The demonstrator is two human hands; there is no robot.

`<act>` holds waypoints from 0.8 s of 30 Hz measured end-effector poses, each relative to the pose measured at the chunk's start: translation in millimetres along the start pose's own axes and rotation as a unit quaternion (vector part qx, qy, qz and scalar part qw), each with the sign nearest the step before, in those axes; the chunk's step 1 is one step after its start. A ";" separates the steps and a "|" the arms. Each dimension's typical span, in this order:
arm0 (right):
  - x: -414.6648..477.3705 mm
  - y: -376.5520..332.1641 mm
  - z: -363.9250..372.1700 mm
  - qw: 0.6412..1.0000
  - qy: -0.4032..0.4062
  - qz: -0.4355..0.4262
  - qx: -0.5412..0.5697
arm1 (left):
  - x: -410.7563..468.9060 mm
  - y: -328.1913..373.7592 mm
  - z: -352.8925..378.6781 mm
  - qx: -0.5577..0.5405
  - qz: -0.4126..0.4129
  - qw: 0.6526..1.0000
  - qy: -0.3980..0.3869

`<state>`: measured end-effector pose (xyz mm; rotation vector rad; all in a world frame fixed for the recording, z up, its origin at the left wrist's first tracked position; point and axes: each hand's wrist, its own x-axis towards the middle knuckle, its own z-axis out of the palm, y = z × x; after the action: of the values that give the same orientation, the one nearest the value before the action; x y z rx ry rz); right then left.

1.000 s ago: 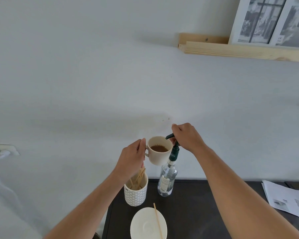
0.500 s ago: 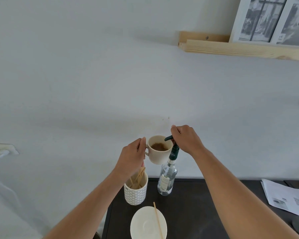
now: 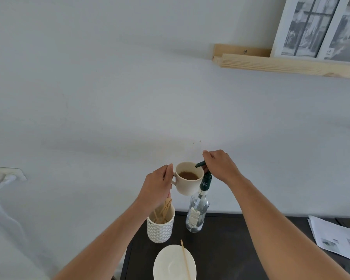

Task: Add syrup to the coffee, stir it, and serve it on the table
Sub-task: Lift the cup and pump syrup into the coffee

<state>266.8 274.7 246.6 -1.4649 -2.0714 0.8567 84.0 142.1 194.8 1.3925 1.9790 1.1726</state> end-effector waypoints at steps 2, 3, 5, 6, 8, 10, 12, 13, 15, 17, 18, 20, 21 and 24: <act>-1.3 -2.0 -4.0 1.000 -0.006 0.000 0.015 | 0.2 0.3 0.0 0.001 -0.001 1.000 -0.002; -1.5 -2.3 -5.8 1.000 -0.010 -0.001 0.023 | 0.5 0.6 0.0 0.002 0.000 1.000 -0.001; 0.9 -0.1 -7.8 0.999 -0.023 0.001 0.041 | 0.9 1.9 -0.1 0.006 0.004 1.000 -0.001; 2.2 1.0 -8.3 0.998 -0.030 0.005 0.047 | 1.0 2.6 -0.1 0.007 0.005 1.000 -0.002; 3.3 2.1 -7.8 0.999 -0.034 0.003 0.041 | 1.4 3.4 0.5 0.007 0.007 1.000 -0.004; 1.7 1.7 -6.1 0.999 -0.017 -0.012 0.026 | 1.5 3.2 1.9 0.012 0.013 1.000 -0.003; -1.2 1.6 -4.6 1.000 0.002 -0.028 0.012 | 1.4 2.9 3.3 0.021 0.019 1.000 0.000; -1.8 1.8 -3.7 0.999 0.008 -0.031 0.006 | 1.8 2.6 3.5 0.022 0.019 1.000 0.004; -2.6 2.3 -1.8 0.999 0.015 -0.033 -0.001 | 2.5 1.6 3.0 0.019 0.015 1.000 0.009; -3.4 1.3 0.1 0.999 0.019 -0.038 -0.014 | 2.9 1.0 2.3 0.018 0.011 1.000 0.008; -4.0 0.9 1.0 0.999 0.021 -0.042 -0.023 | 2.8 0.9 2.1 0.019 0.012 1.000 0.006; -4.5 0.5 2.7 0.998 0.028 -0.046 -0.035 | 2.3 0.0 2.4 0.020 0.014 1.000 0.007; -4.4 0.5 3.7 0.998 0.031 -0.046 -0.038 | 2.0 -0.7 2.8 0.020 0.014 1.000 0.008; -3.3 3.4 7.3 0.997 0.040 -0.042 -0.044 | 1.6 -2.6 3.6 0.021 0.015 1.000 0.008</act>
<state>265.1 270.8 239.0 -1.4222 -2.1196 0.6717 84.7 144.7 190.9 1.4430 2.0109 1.1666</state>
